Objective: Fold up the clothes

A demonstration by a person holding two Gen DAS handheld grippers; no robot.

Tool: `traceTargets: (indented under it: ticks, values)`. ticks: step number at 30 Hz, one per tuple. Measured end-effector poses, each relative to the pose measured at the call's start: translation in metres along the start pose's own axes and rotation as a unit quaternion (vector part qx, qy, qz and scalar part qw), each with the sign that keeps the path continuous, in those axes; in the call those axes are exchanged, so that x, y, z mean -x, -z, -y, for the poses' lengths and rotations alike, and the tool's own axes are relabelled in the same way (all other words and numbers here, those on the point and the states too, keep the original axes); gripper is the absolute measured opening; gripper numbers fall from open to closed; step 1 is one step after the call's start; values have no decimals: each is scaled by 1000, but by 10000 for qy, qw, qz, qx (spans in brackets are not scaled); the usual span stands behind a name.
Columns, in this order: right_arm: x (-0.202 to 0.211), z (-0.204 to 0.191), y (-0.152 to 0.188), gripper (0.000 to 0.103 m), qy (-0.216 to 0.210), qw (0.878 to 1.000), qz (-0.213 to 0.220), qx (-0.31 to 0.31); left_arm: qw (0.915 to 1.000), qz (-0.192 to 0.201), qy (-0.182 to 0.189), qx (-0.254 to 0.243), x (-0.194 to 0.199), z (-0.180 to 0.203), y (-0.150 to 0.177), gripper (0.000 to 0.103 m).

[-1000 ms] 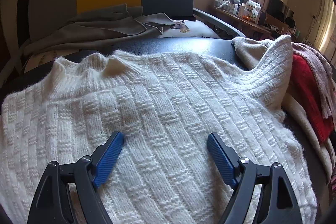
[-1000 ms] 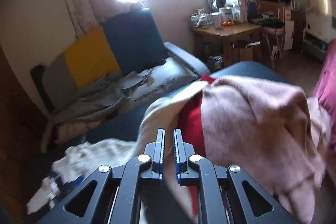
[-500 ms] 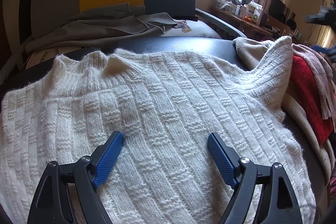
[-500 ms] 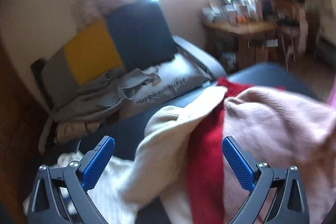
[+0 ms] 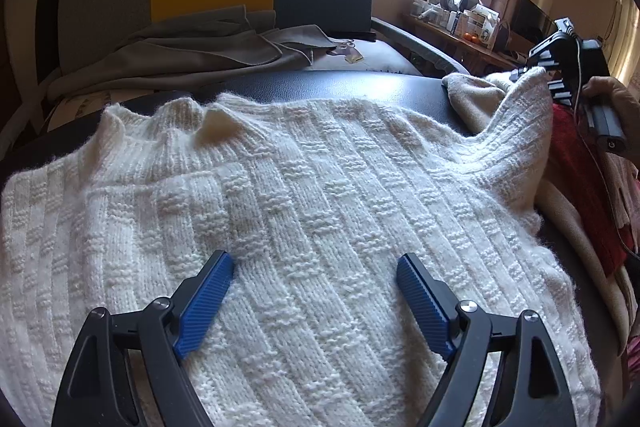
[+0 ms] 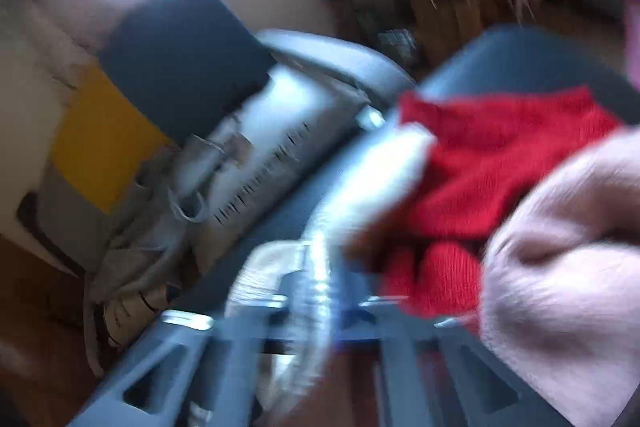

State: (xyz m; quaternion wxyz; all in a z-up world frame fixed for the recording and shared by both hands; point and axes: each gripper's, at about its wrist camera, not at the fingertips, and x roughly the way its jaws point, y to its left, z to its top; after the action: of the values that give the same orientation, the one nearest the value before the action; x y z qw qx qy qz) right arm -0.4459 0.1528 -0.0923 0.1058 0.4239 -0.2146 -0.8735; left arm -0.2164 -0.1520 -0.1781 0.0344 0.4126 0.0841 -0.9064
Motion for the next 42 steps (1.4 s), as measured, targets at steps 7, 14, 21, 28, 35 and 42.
traceTargets:
  ticks: [7, 14, 21, 28, 35, 42]
  values:
    - [35, -16, 13, 7, 182, 9989, 123, 425, 10000, 3, 32, 20, 0, -2, 0, 87]
    - [182, -42, 76, 7, -544, 9907, 868, 894, 10000, -2, 65, 36, 0, -3, 0, 87]
    - [299, -49, 159, 7, -795, 9810, 1391, 1099, 10000, -83, -31, -33, 22, -12, 15, 84]
    - [305, -46, 143, 12, -61, 9810, 1644, 1029, 9997, -168, -137, -108, 46, -22, 31, 79]
    - [209, -2, 83, 71, 1408, 9838, 921, 613, 9990, -26, -389, -222, 68, -33, 32, 79]
    - [206, -31, 138, 75, 309, 9873, 707, 1388, 9965, 524, -648, -104, 77, -62, -6, 79]
